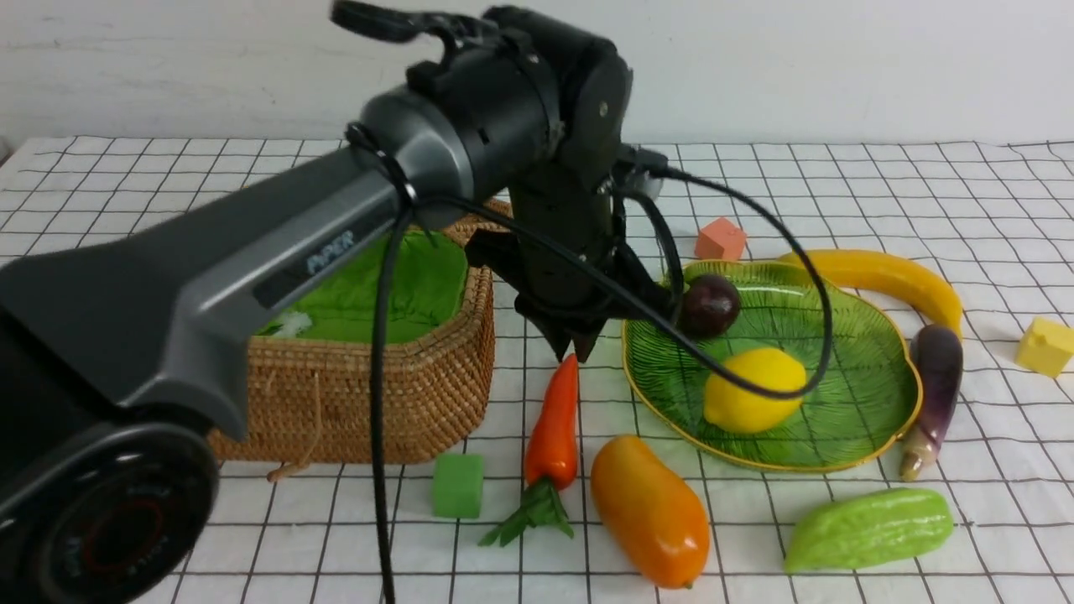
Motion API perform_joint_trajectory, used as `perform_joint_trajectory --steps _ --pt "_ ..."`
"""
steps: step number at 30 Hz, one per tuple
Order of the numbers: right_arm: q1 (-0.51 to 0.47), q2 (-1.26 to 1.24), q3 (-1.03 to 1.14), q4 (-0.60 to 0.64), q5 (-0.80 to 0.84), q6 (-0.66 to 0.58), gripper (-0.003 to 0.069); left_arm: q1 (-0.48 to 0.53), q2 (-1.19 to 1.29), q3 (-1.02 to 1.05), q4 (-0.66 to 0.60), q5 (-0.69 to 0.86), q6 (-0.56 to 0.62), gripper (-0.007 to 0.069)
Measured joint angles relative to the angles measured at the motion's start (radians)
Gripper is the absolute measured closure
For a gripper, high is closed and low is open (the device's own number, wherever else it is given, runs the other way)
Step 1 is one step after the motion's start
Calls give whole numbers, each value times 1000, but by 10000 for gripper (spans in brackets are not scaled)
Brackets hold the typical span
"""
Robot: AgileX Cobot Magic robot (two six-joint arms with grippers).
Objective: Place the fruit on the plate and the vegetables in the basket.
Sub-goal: Use the left arm to grab a carrot and put it into the left basket
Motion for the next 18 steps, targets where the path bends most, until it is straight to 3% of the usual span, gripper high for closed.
perform_joint_trajectory --steps 5,8,13,18 --pt "0 0 0 7 0 -4 458 -7 83 2 31 -16 -1 234" --pt "0 0 0 7 6 -4 456 2 121 2 32 -25 -2 183" --pt "0 0 0 10 9 -4 453 2 147 2 63 -58 -4 178" --pt "0 0 0 10 9 -4 452 5 194 2 51 -84 -5 234"
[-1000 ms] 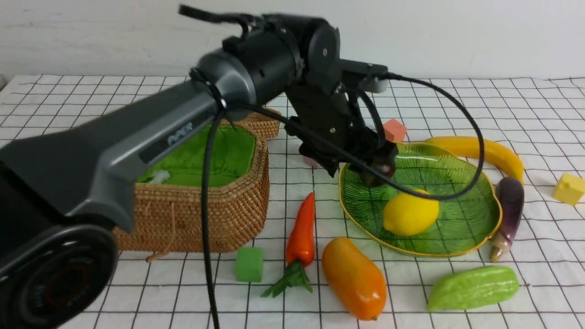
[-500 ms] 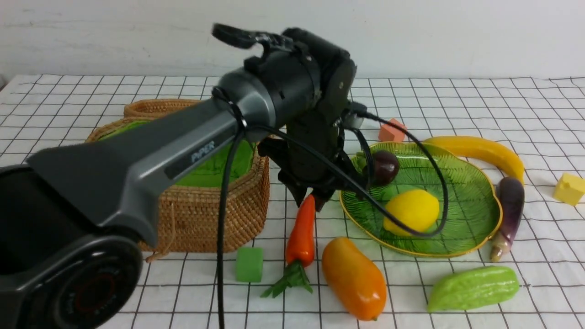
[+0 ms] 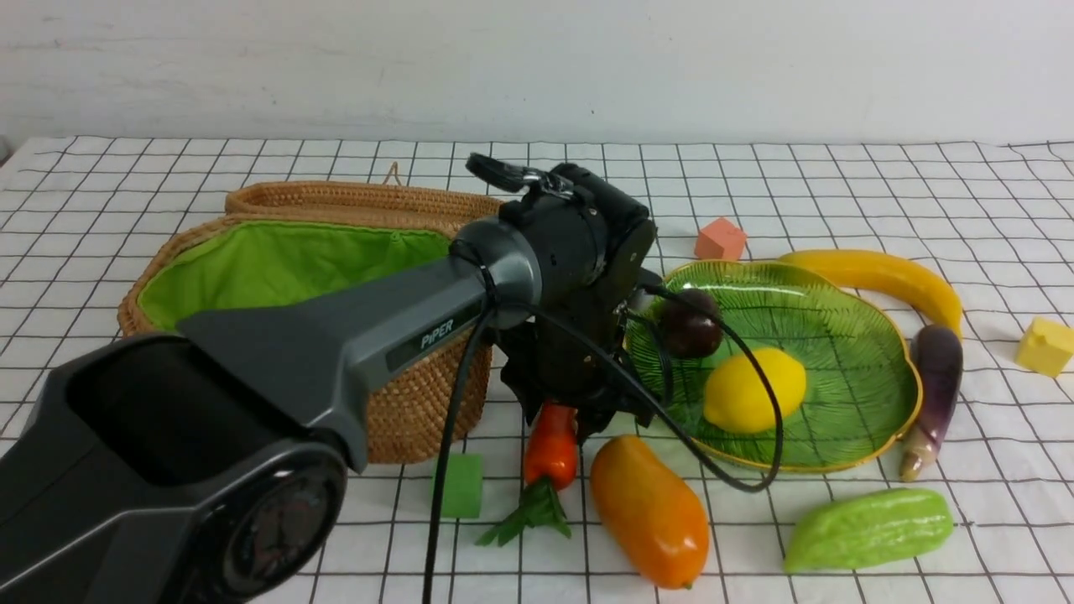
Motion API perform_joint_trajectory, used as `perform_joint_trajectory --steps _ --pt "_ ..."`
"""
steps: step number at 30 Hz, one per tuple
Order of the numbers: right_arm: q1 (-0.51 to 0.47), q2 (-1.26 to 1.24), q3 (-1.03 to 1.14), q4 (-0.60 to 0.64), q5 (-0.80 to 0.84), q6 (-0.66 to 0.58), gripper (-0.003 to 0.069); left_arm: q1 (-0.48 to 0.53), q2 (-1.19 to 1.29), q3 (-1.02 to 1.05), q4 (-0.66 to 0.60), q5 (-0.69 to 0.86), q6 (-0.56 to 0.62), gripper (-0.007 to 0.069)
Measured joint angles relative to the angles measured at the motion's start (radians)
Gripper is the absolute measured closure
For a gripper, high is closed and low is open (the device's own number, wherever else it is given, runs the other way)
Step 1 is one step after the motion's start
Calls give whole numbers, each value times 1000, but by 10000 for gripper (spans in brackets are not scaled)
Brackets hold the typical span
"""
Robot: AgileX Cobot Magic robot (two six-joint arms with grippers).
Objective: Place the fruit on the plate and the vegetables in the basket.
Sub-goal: Use the left arm to grab a carrot and put it into the left basket
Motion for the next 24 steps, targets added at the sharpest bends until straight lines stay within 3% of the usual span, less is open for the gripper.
perform_joint_trajectory --steps 2,5,18,23,24 --pt "0 0 0 0 1 0 448 0 2 0 -19 -4 0 312" --pt "0 0 0 4 1 0 447 0 4 0 -19 -9 0 344" --pt "0 0 0 4 -1 0 445 -38 -103 -146 -37 69 21 344" --pt "0 0 0 37 -55 -67 445 -87 -304 -133 -58 77 133 344" --pt "0 0 0 75 -82 -134 445 -90 -377 -96 -55 80 194 344"
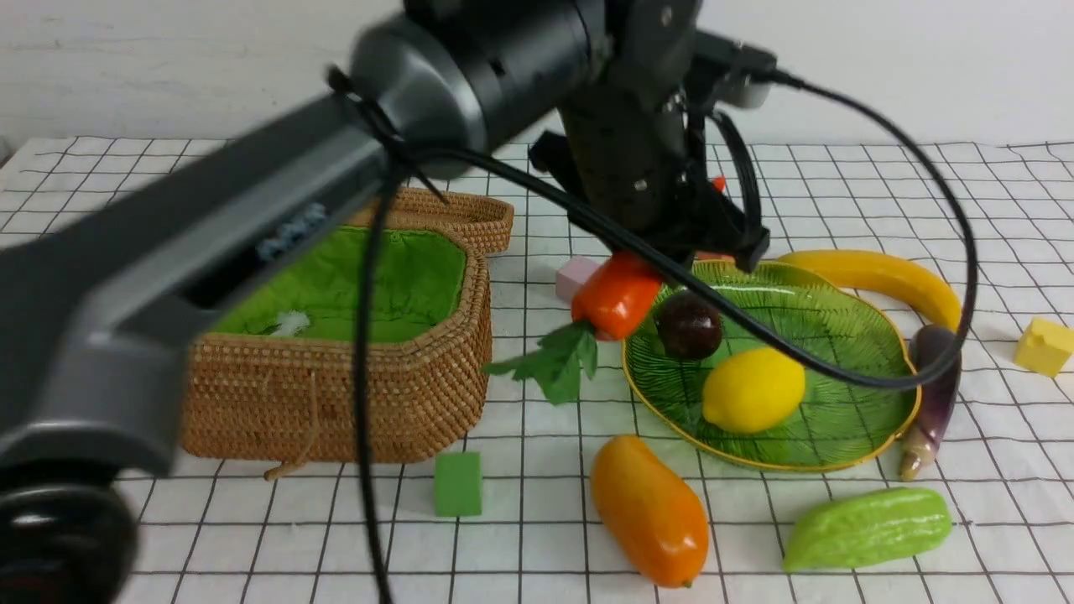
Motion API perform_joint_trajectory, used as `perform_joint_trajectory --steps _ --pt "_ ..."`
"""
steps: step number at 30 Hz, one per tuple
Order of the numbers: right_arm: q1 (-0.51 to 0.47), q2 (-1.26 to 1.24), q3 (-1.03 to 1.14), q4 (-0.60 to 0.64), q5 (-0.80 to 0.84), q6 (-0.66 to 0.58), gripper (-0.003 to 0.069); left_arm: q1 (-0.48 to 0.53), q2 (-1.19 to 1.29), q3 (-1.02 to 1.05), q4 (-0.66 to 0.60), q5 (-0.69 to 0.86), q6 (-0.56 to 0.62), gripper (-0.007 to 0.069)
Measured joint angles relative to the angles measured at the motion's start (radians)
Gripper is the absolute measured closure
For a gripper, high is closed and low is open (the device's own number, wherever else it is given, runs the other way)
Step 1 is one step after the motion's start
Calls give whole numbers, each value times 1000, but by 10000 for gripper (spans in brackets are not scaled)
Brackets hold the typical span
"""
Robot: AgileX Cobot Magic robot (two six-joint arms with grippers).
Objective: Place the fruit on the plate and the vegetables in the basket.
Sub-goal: Use the left arm to grab a carrot and put it into the left basket, then use the right arm to grab a mango and put it into the right plate
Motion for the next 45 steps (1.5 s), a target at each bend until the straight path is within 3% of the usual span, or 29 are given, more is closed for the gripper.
perform_joint_trajectory --steps 7,10,11,12,14,17,23,25,29,31,34,37,39,40,41,42,45 --pt "0 0 0 222 -41 -305 445 96 -238 243 130 9 389 344" --pt "0 0 0 354 -31 -447 445 241 -271 348 133 9 726 344" --pt "0 0 0 364 -30 -453 445 249 -271 352 131 9 726 344" --pt "0 0 0 394 -26 -482 445 304 -259 377 116 9 851 344" --pt "0 0 0 431 -24 -508 445 366 -221 396 83 9 986 344" --pt "0 0 0 446 -21 -515 445 409 -179 407 45 -12 1051 344" --pt "0 0 0 450 13 -494 442 433 -139 413 47 -92 976 323" --pt "0 0 0 451 18 -487 442 433 -143 413 56 -104 938 252" --pt "0 0 0 451 18 -483 438 434 -168 413 69 -113 846 34" --pt "0 1 0 451 18 -482 438 435 -190 415 70 -112 796 -24" --pt "0 9 0 451 17 -475 438 435 -223 418 53 -106 724 -31" --pt "0 72 0 453 14 -423 435 418 -299 419 -21 -98 490 89" --pt "0 138 0 447 14 -378 435 381 -354 419 -37 -80 357 245" --pt "0 145 0 448 14 -373 435 376 -360 419 -38 -73 345 283" --pt "0 204 0 442 12 -340 435 338 -410 419 -43 -35 254 449" --pt "0 242 0 441 11 -331 435 312 -441 419 -48 -13 209 539" --pt "0 346 0 448 6 -321 435 239 -535 447 -62 4 131 638"
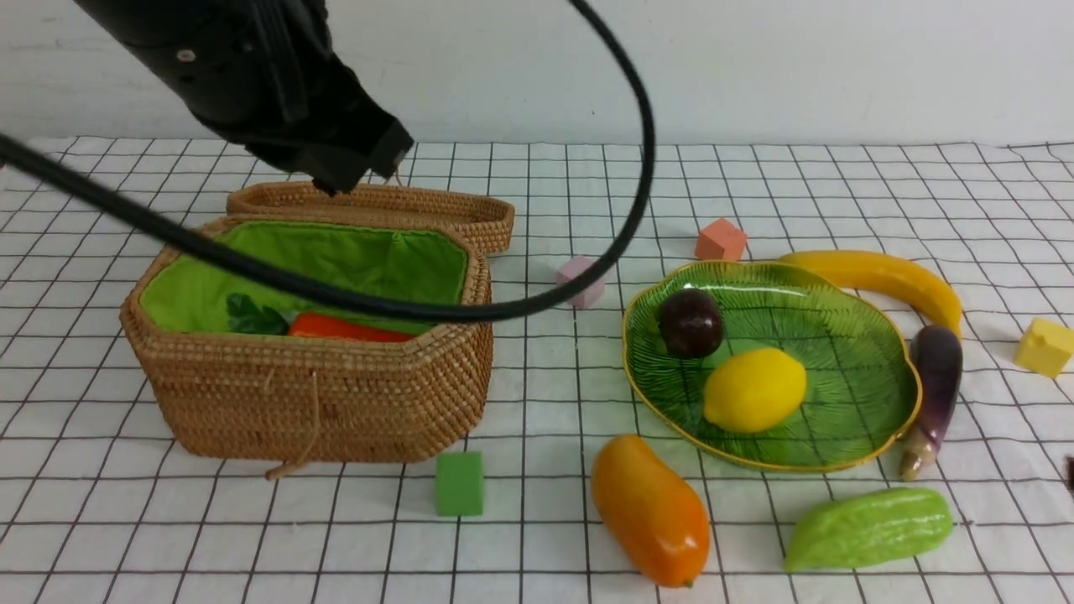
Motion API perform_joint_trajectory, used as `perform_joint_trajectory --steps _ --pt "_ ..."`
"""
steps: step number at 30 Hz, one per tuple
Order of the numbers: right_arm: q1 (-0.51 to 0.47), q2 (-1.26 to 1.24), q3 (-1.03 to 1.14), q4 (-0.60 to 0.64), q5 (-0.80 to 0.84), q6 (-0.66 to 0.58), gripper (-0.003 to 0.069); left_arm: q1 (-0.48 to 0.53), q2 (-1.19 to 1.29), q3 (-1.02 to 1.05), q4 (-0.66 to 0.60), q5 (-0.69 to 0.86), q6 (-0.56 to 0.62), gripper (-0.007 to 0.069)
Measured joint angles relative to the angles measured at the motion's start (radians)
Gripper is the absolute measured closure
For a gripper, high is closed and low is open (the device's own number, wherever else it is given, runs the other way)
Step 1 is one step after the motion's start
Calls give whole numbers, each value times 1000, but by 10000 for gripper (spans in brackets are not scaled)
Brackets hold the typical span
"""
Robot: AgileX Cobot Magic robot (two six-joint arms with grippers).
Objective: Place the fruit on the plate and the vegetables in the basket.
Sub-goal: Use the right arm to grab a mango and put it into the right plate
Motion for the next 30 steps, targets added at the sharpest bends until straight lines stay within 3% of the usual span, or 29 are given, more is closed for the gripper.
perform_joint_trajectory --steps 6,15,21,28,30 --pt "0 220 0 18 -25 30 434 -119 -251 260 -33 -18 -82 638" --pt "9 542 -61 14 -33 78 479 -212 -758 871 -102 -504 -161 638" --pt "121 732 -156 -46 -51 109 480 -212 -918 1029 -163 -668 -147 638" --pt "197 907 -252 -227 -88 243 337 -212 -1042 1032 -177 -693 -133 638" --pt "197 953 -285 -268 -126 288 232 -212 -1066 1032 -181 -665 -133 638"
